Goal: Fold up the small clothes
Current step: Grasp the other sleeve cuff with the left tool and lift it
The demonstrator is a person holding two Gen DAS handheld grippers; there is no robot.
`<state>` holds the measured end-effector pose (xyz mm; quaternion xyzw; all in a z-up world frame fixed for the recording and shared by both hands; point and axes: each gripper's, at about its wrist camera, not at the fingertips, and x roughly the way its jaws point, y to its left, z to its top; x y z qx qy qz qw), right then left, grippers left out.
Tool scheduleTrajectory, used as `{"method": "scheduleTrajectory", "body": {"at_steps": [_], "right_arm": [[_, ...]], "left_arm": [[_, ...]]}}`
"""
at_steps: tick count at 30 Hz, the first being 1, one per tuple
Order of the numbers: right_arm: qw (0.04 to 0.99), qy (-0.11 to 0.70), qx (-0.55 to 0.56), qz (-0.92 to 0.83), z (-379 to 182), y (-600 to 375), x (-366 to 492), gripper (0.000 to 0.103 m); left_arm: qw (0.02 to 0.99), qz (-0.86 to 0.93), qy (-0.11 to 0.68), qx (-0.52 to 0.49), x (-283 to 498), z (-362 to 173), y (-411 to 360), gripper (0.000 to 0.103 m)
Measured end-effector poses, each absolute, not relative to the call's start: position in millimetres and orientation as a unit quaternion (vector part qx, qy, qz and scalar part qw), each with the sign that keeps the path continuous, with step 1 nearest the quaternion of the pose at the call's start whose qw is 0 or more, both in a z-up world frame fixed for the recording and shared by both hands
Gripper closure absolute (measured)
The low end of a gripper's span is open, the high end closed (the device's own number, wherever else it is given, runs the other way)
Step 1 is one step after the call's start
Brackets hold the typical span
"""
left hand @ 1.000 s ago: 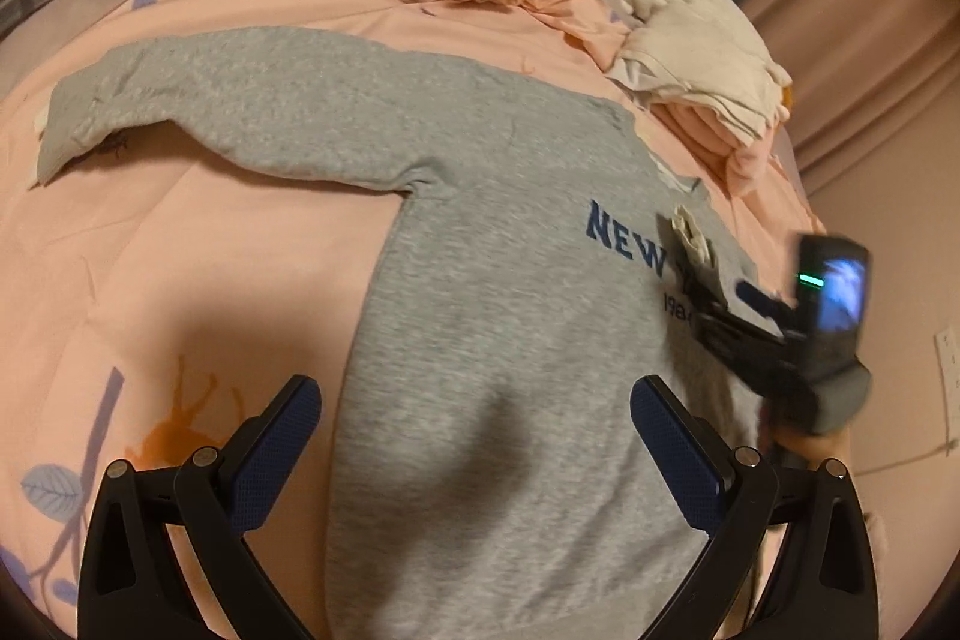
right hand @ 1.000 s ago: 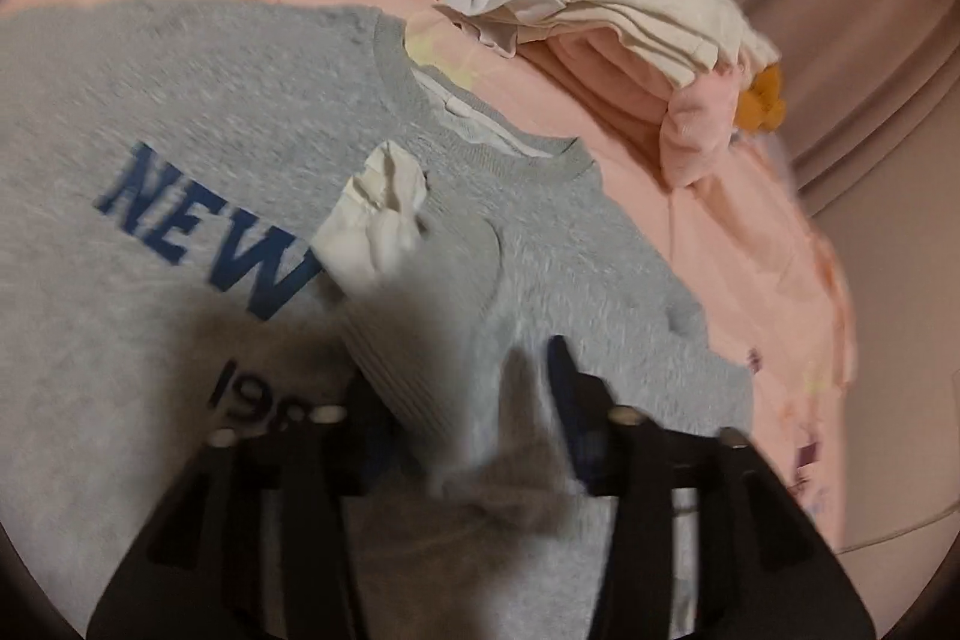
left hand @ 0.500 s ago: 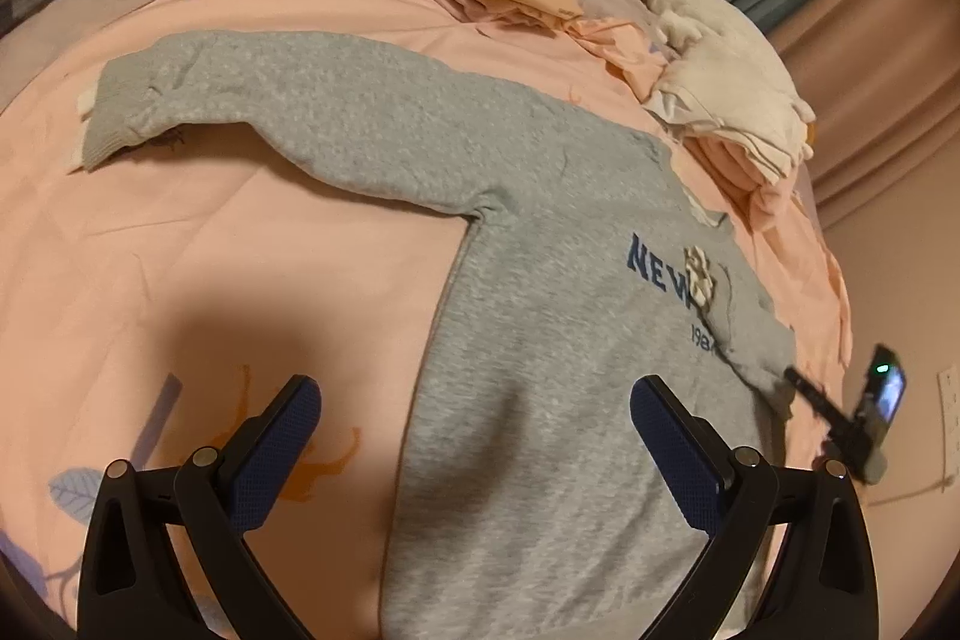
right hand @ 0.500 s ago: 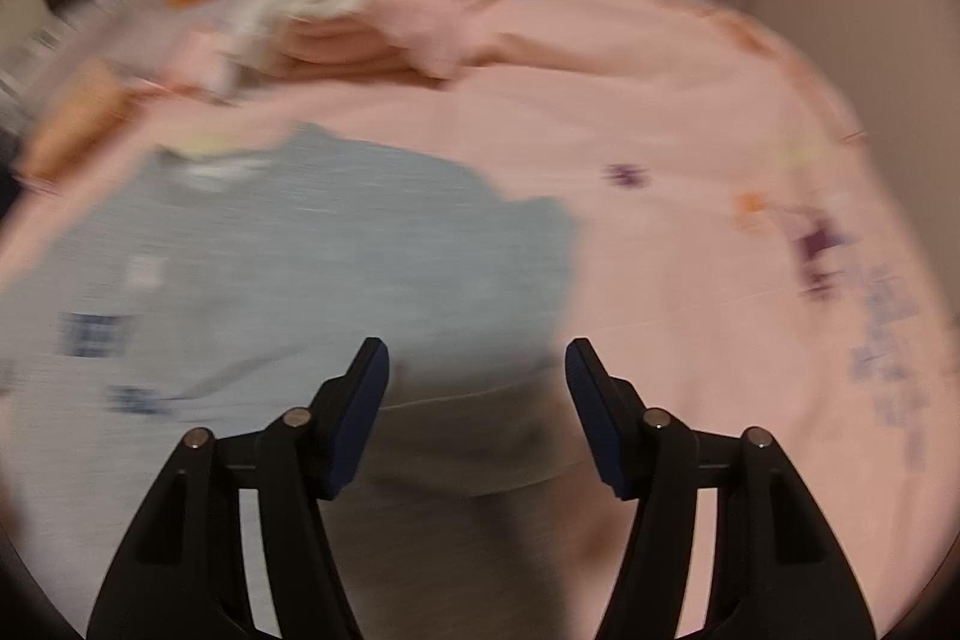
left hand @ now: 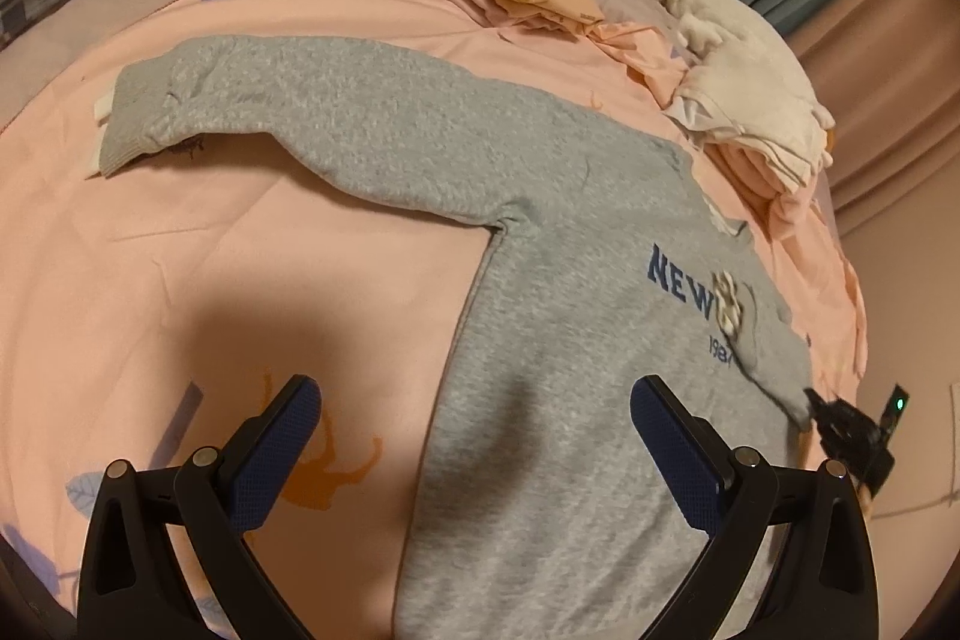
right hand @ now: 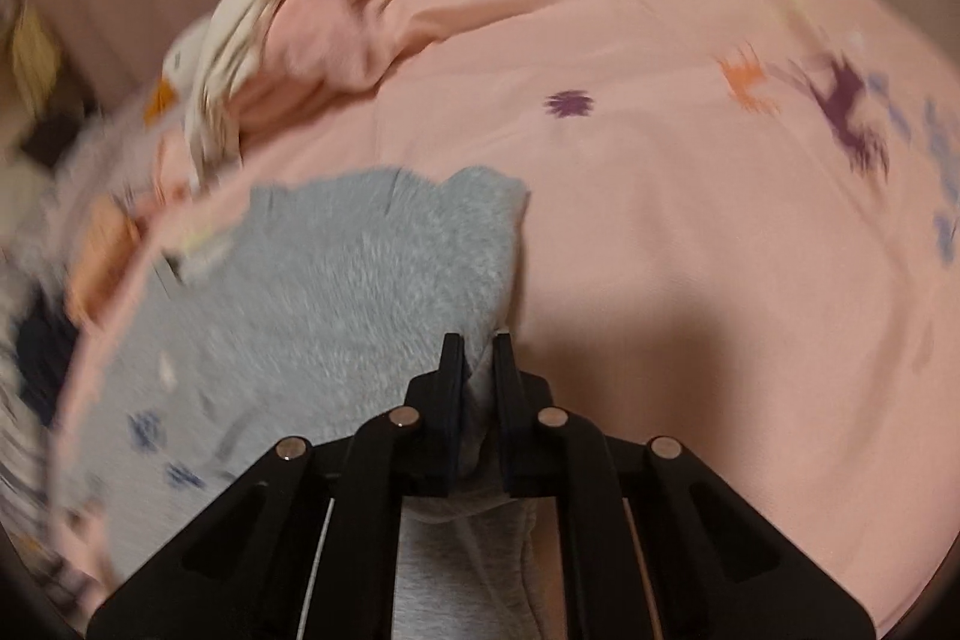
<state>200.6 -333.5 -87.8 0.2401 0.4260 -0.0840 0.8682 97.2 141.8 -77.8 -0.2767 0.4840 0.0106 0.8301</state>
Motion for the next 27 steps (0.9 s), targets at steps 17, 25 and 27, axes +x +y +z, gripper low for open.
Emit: {"method": "scheduleTrajectory", "body": {"at_steps": [17, 25, 27], "right_arm": [[0.913, 0.388, 0.122, 0.015, -57, -256, 190, 0.071], [0.883, 0.445, 0.143, -0.045, -100, -279, 202, 0.091], [0.884, 0.44, 0.152, -0.046, -97, -284, 199, 0.09]], "left_arm": [[0.792, -0.001, 0.397, -0.465, 115, -90, 240, 0.001], [0.756, 0.031, 0.338, -0.56, 124, -114, 298, 0.001], [0.753, 0.057, 0.323, -0.571, 124, -120, 311, 0.001]]}}
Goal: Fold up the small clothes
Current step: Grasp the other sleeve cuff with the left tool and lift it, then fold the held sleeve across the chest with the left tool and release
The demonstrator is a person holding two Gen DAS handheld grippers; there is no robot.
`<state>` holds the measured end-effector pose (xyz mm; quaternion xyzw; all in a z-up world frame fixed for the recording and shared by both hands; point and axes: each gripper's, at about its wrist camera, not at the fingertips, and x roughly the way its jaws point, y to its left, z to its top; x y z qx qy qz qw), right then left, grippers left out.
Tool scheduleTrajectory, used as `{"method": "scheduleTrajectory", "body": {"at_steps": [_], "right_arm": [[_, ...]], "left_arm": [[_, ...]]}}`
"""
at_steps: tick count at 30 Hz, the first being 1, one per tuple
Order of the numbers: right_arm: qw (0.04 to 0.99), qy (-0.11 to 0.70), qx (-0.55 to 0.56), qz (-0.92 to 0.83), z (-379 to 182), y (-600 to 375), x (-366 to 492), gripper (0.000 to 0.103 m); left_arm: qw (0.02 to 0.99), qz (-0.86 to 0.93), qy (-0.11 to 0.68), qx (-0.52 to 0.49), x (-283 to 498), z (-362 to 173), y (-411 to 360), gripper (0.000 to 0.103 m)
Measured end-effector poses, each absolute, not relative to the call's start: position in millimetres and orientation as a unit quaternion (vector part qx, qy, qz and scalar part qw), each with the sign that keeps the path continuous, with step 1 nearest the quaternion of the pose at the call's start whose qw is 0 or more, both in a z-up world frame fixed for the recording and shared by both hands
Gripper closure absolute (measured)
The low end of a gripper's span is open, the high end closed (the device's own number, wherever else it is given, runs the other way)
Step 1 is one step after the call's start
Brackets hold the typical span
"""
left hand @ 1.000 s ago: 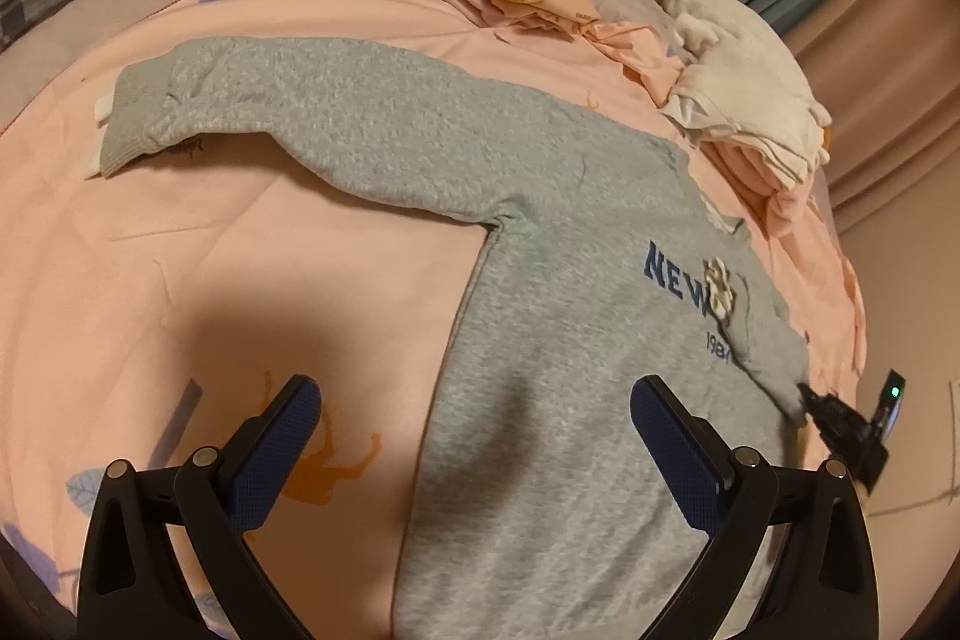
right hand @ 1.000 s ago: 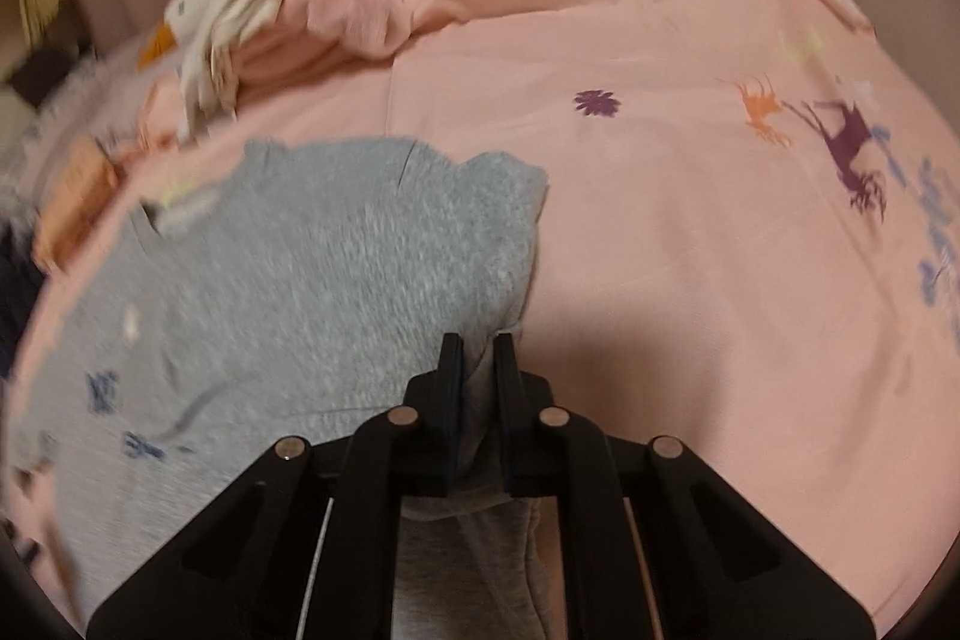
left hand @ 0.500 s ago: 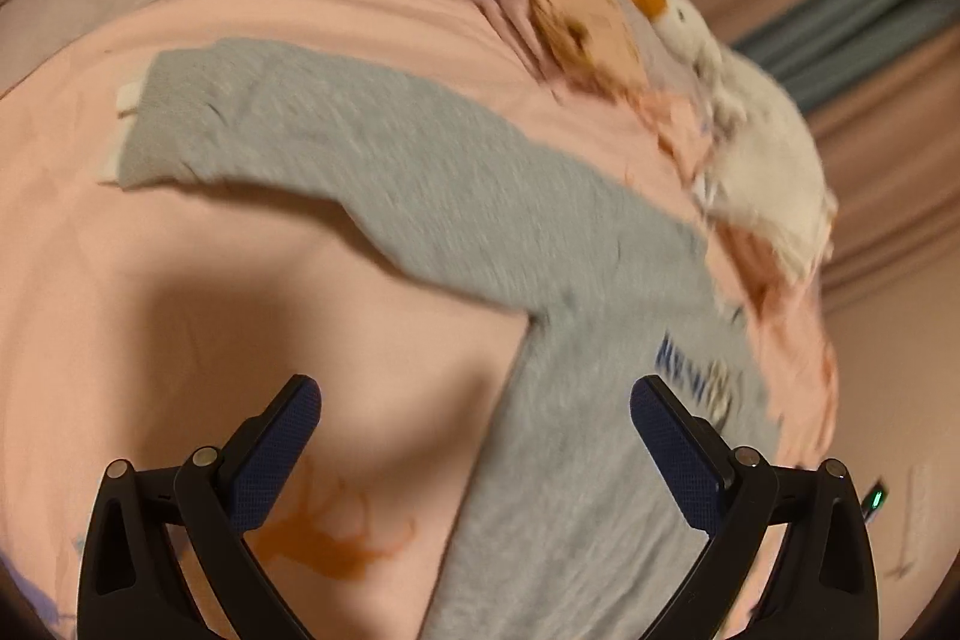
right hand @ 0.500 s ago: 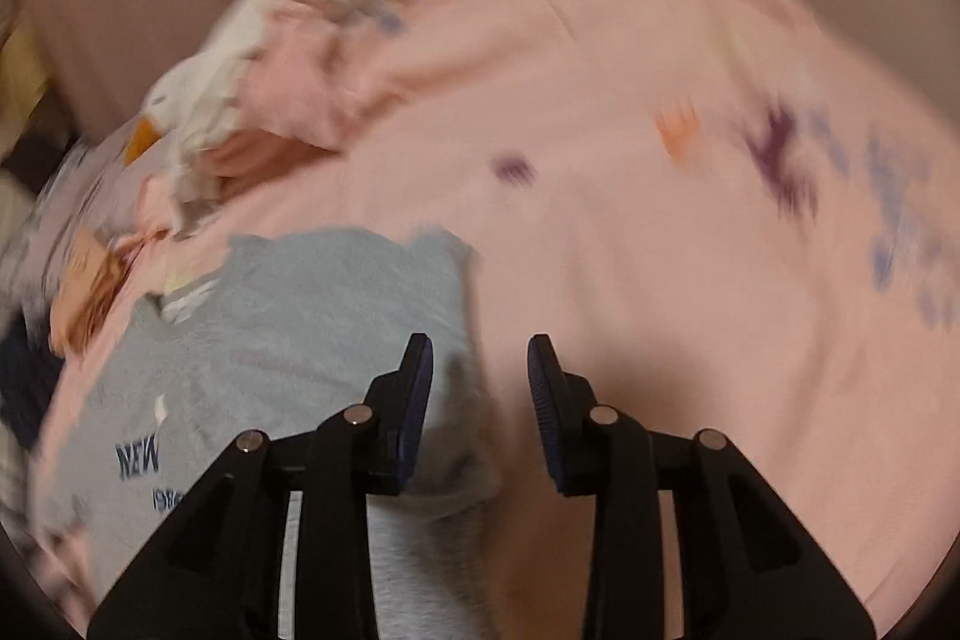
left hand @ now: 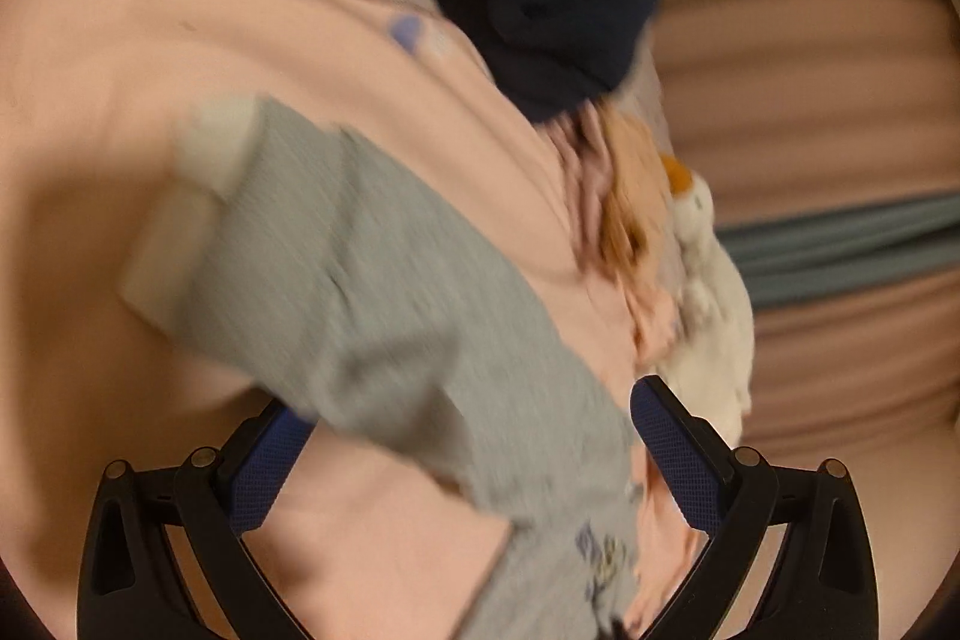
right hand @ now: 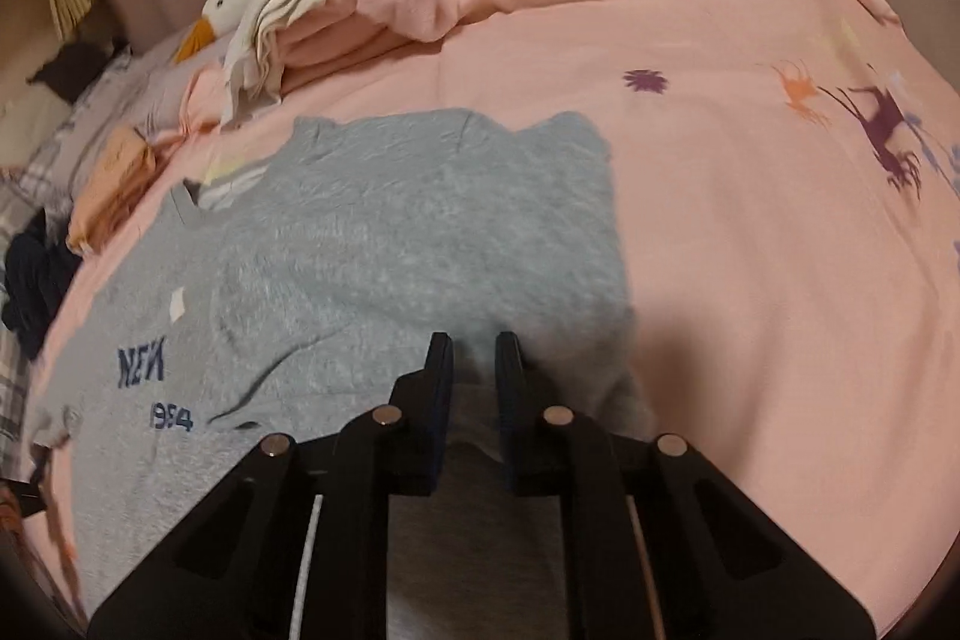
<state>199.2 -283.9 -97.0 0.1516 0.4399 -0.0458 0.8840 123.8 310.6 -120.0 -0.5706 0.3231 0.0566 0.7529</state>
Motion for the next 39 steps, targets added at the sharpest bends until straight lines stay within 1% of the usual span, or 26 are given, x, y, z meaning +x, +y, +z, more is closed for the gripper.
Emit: {"method": "scheduleTrajectory", "body": {"at_steps": [3, 4, 7, 9, 10, 11, 13, 17, 20, 23, 26, 31, 32, 33, 34, 36, 37, 38, 39], "right_arm": [[0.893, 0.426, 0.136, -0.047, -85, -282, 192, 0.086], [0.896, 0.421, 0.134, -0.042, -80, -280, 188, 0.083], [0.905, 0.406, 0.126, -0.03, -68, -272, 180, 0.081], [0.909, 0.396, 0.127, -0.018, -61, -267, 176, 0.08], [0.91, 0.394, 0.127, -0.014, -59, -264, 175, 0.079], [0.912, 0.39, 0.126, -0.009, -57, -263, 173, 0.079], [0.915, 0.384, 0.123, 0.001, -53, -258, 169, 0.076], [0.915, 0.38, 0.133, 0.014, -54, -255, 163, 0.074], [0.914, 0.381, 0.136, 0.019, -56, -252, 159, 0.074], [0.914, 0.383, 0.13, 0.029, -57, -247, 154, 0.074], [0.914, 0.385, 0.123, 0.039, -59, -242, 150, 0.074], [0.911, 0.388, 0.128, 0.058, -62, -237, 145, 0.073], [0.909, 0.392, 0.132, 0.06, -63, -237, 145, 0.072], [0.907, 0.394, 0.136, 0.065, -63, -236, 145, 0.066], [0.906, 0.395, 0.14, 0.068, -64, -236, 144, 0.059], [0.904, 0.394, 0.148, 0.079, -63, -233, 143, 0.057], [0.903, 0.395, 0.149, 0.083, -63, -232, 142, 0.057], [0.902, 0.395, 0.15, 0.089, -63, -230, 142, 0.057], [0.901, 0.395, 0.152, 0.092, -63, -228, 142, 0.057]], "left_arm": [[0.74, 0.086, 0.293, -0.599, 120, -129, 329, 0.001], [0.738, 0.097, 0.286, -0.604, 121, -129, 333, 0.001], [0.747, 0.134, 0.28, -0.588, 126, -121, 337, 0.002], [0.764, 0.164, 0.282, -0.556, 130, -107, 336, 0.017], [0.779, 0.179, 0.293, -0.524, 135, -96, 332, 0.038], [0.791, 0.182, 0.302, -0.5, 139, -88, 330, 0.062], [0.822, 0.168, 0.319, -0.44, 154, -65, 315, 0.085], [0.878, 0.132, 0.319, -0.331, 173, -19, 266, 0.087], [0.915, 0.084, 0.306, -0.249, 185, 15, 204, 0.087], [0.934, 0.037, 0.31, -0.175, 198, 30, 140, 0.087], [0.937, -0.014, 0.329, -0.114, 210, 24, 81, 0.087], [0.913, -0.095, 0.395, -0.026, 223, -23, -10, 0.087], [0.908, -0.097, 0.408, -0.011, 224, -33, -20, 0.087], [0.903, -0.101, 0.417, 0.008, 223, -44, -31, 0.087], [0.898, -0.1, 0.428, 0.031, 222, -55, -42, 0.086], [0.884, -0.099, 0.453, 0.052, 218, -70, -51, 0.08], [0.877, -0.109, 0.465, 0.047, 213, -76, -49, 0.07], [0.873, -0.12, 0.472, 0.035, 214, -78, -48, 0.064], [0.871, -0.13, 0.474, 0.015, 210, -77, -43, 0.062]]}}
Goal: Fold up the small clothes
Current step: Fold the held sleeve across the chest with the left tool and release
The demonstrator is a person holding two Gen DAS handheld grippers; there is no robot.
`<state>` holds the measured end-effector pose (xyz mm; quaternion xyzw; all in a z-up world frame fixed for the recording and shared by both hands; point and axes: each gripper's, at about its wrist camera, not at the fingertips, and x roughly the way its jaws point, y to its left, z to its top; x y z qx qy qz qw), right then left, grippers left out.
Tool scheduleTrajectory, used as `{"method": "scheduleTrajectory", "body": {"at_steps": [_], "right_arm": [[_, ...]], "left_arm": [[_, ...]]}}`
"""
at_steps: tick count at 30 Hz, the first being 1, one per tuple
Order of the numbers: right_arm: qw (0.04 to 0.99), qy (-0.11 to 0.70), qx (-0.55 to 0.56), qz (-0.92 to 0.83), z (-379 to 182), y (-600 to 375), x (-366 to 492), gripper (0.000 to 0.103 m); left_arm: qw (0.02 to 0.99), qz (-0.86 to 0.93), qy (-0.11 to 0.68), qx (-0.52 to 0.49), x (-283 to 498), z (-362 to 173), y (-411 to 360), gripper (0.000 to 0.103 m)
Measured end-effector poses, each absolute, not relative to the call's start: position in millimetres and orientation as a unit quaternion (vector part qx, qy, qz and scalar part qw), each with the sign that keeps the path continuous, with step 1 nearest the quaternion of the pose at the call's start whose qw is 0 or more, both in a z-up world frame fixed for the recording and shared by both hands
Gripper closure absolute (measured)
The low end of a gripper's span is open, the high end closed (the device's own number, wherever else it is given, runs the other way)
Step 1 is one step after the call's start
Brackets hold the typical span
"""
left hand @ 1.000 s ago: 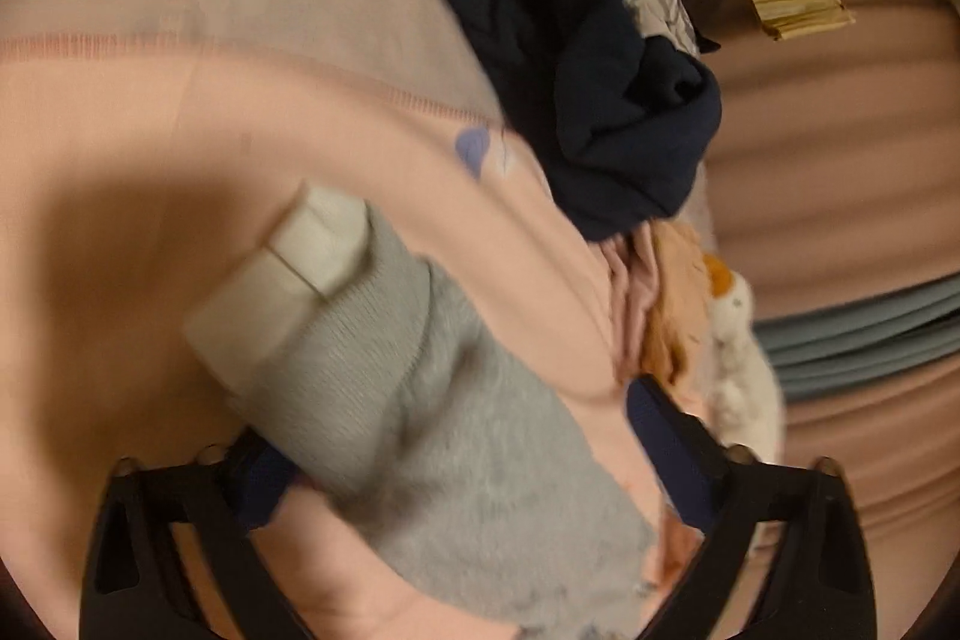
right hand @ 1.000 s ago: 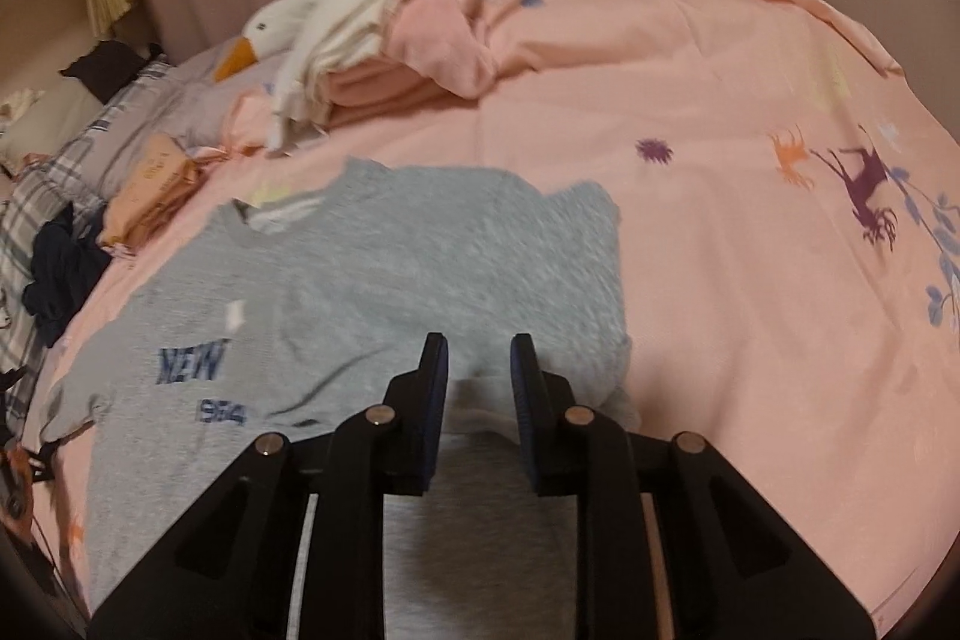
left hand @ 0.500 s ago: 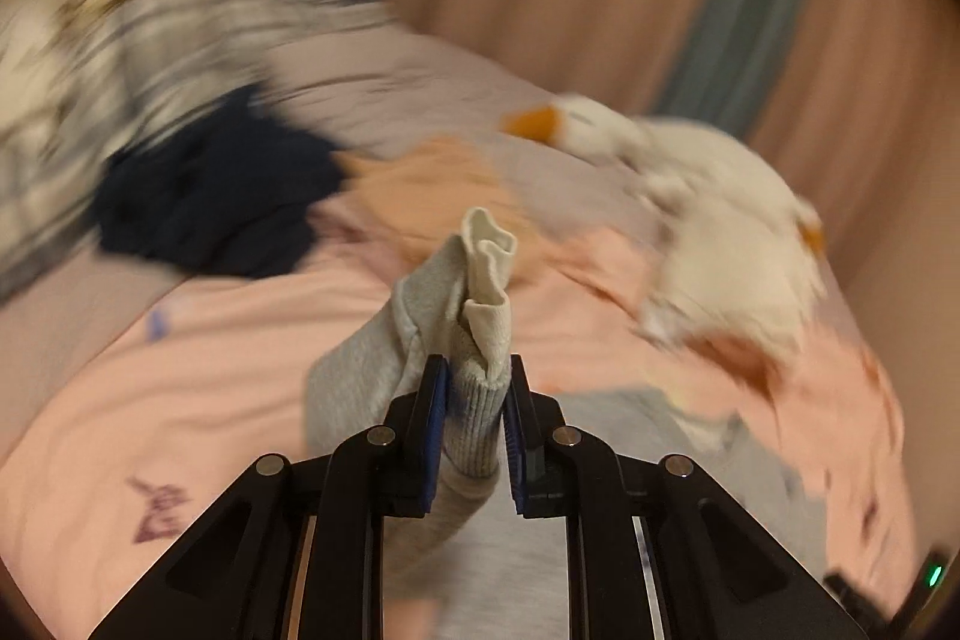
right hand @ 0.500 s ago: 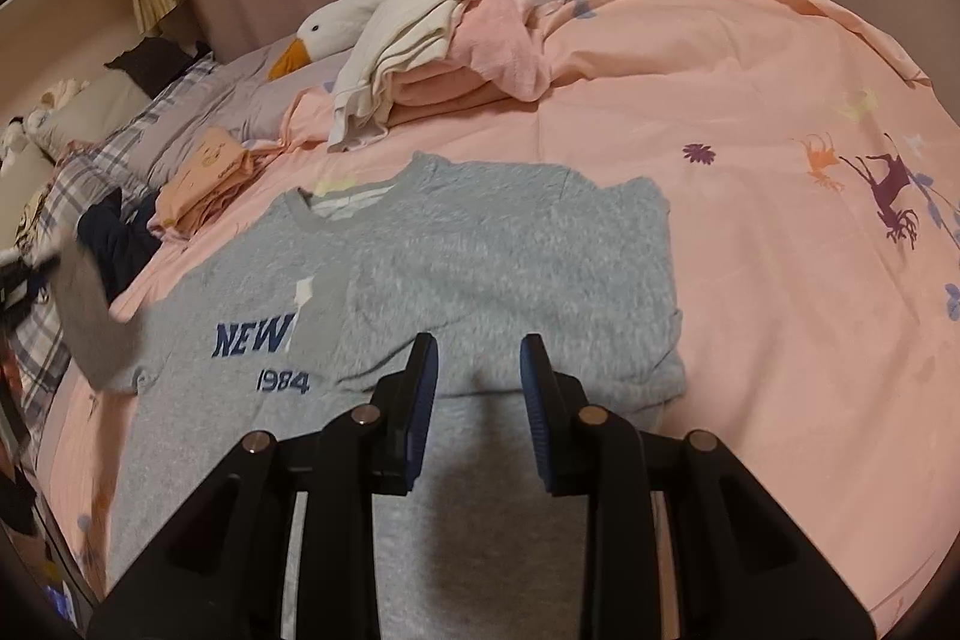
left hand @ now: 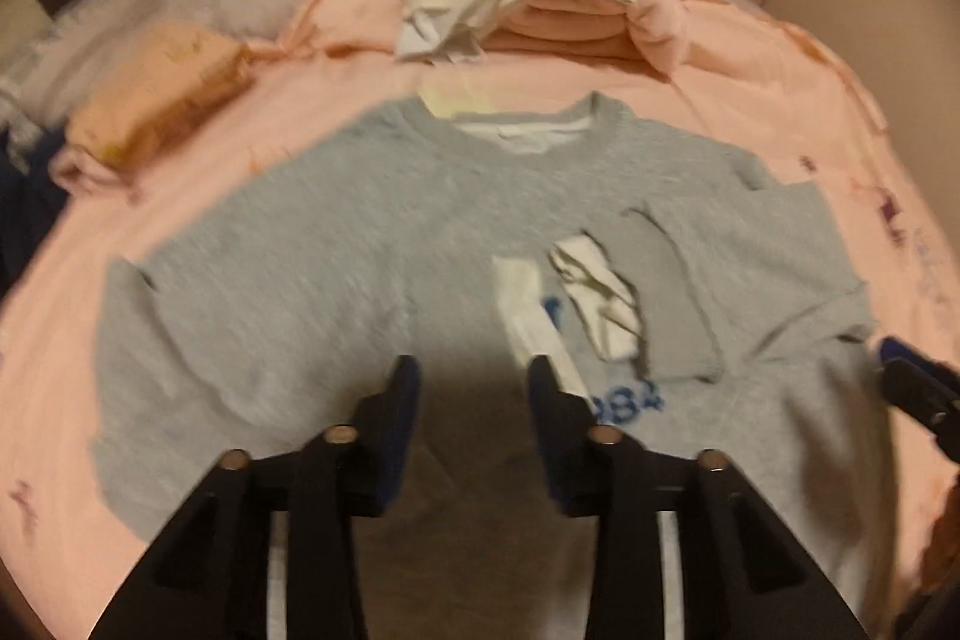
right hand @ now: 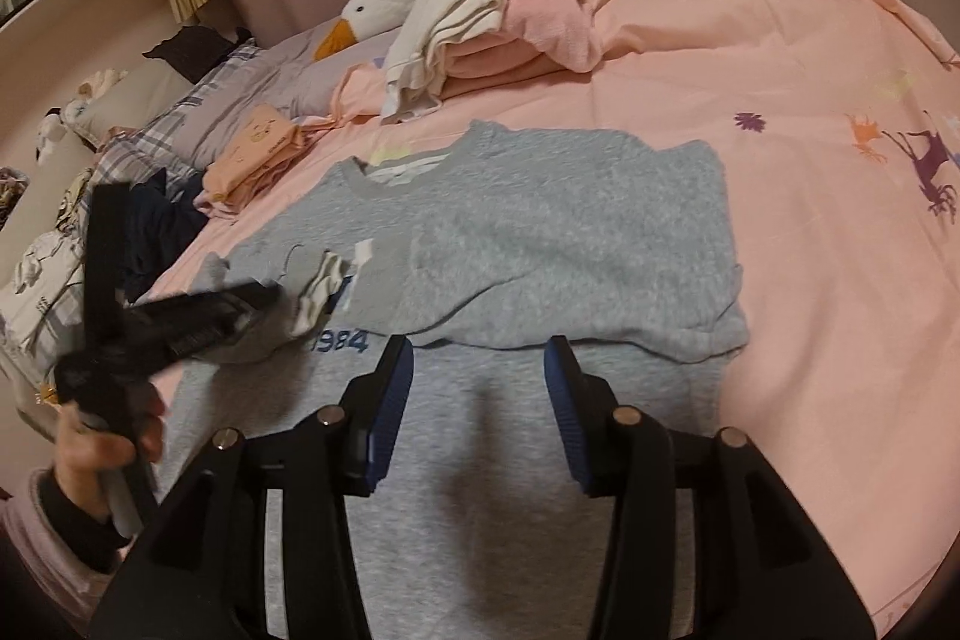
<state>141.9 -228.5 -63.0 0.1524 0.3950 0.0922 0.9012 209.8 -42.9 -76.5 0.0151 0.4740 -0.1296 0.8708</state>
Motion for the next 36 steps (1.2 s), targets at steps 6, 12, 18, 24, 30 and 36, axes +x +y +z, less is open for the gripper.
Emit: {"method": "scheduleTrajectory", "body": {"at_steps": [6, 12, 18, 24, 30, 36], "right_arm": [[0.863, 0.416, 0.212, 0.193, -69, -195, 161, 0.057], [0.828, 0.458, 0.228, 0.228, -93, -131, 204, 0.057], [0.839, 0.481, 0.182, 0.18, -114, -86, 240, 0.072], [0.865, 0.467, 0.15, 0.107, -111, -85, 246, 0.1], [0.864, 0.465, 0.167, 0.097, -112, -98, 242, 0.1], [0.869, 0.451, 0.185, 0.084, -108, -108, 240, 0.1]], "left_arm": [[0.886, -0.114, 0.444, -0.071, 184, -52, 19, 0.046], [0.897, -0.061, 0.423, -0.108, 164, -48, 85, 0.044], [0.887, -0.05, 0.434, -0.152, 155, -64, 121, 0.044], [0.881, -0.061, 0.434, -0.177, 154, -68, 133, 0.044], [0.88, -0.071, 0.435, -0.18, 163, -68, 126, 0.044], [0.879, -0.077, 0.436, -0.176, 173, -64, 117, 0.044]]}}
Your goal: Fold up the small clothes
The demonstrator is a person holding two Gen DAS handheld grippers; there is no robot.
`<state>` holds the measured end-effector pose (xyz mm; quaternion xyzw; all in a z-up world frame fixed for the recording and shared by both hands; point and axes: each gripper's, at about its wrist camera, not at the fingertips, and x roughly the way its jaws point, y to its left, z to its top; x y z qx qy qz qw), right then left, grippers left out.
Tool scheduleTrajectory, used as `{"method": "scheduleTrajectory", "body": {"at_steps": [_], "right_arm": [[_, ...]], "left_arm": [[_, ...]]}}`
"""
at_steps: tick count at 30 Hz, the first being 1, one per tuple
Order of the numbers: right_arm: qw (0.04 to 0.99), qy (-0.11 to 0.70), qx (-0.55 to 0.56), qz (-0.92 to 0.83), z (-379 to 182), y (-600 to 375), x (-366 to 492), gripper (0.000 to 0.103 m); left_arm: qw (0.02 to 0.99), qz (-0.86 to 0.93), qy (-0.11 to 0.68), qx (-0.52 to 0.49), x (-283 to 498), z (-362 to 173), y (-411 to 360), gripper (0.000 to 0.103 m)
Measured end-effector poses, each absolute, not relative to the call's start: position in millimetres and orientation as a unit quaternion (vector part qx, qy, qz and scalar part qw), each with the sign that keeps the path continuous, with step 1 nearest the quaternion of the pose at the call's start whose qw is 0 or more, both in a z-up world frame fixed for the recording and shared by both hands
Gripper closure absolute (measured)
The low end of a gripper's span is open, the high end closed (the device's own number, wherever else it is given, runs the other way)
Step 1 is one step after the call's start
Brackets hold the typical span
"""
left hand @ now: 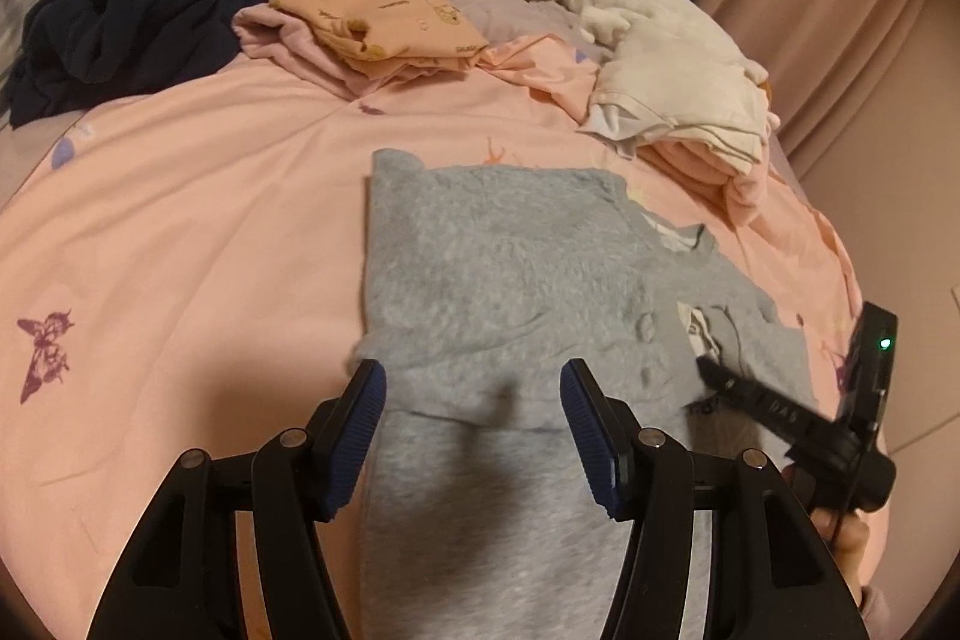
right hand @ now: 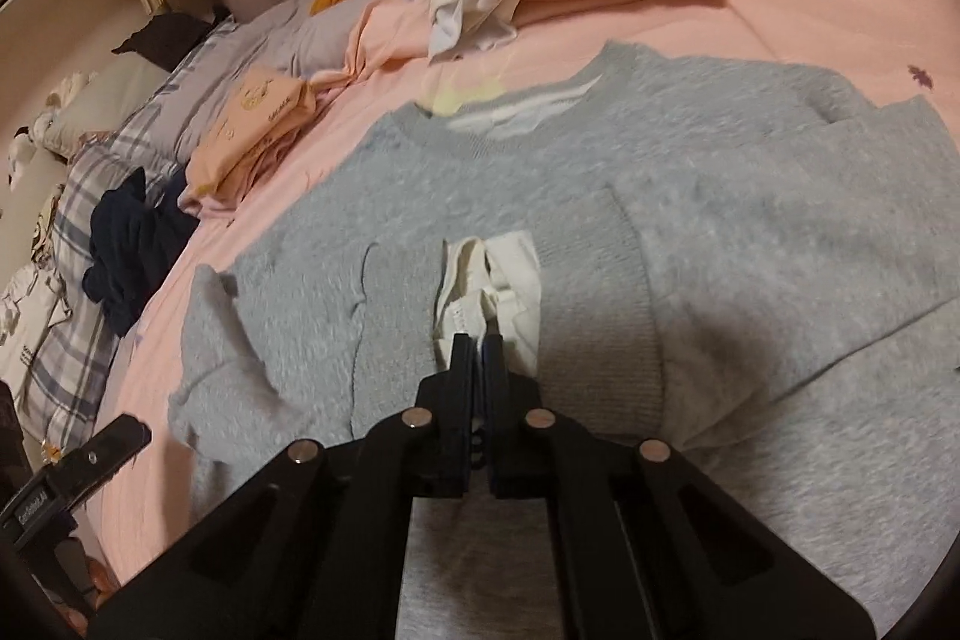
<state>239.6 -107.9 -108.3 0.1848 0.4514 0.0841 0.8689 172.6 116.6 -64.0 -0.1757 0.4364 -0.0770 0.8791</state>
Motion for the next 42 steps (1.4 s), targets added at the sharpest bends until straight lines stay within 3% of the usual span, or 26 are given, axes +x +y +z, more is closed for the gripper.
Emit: {"method": "scheduleTrajectory", "body": {"at_steps": [3, 8, 11, 15, 20, 21, 24, 39, 42], "right_arm": [[0.86, 0.471, 0.176, 0.089, -115, -107, 241, 0.101], [0.885, 0.437, 0.142, 0.075, -89, -100, 223, 0.09], [0.897, 0.408, 0.127, 0.114, -77, -89, 218, 0.09], [0.883, 0.438, 0.101, 0.134, -91, -77, 229, 0.091], [0.882, 0.447, 0.087, 0.117, -91, -80, 233, 0.09], [0.886, 0.436, 0.086, 0.129, -85, -78, 233, 0.087], [0.88, 0.431, 0.074, 0.186, -71, -56, 245, 0.058], [0.801, 0.493, -0.12, 0.317, -105, 68, 339, 0.062], [0.795, 0.484, -0.147, 0.336, -109, 73, 329, 0.092]], "left_arm": [[0.881, -0.082, 0.434, -0.169, 180, -62, 109, 0.044], [0.887, -0.11, 0.423, -0.148, 199, -58, 92, 0.044], [0.882, -0.099, 0.448, -0.11, 212, -73, 81, 0.044], [0.857, -0.055, 0.504, -0.091, 214, -103, 88, 0.044], [0.866, -0.074, 0.486, -0.093, 201, -102, 94, 0.044], [0.866, -0.076, 0.484, -0.1, 200, -100, 95, 0.044], [0.87, -0.083, 0.47, -0.124, 196, -93, 99, 0.044], [0.855, -0.118, 0.475, -0.174, 197, -98, 114, 0.044], [0.853, -0.121, 0.476, -0.178, 198, -99, 115, 0.044]]}}
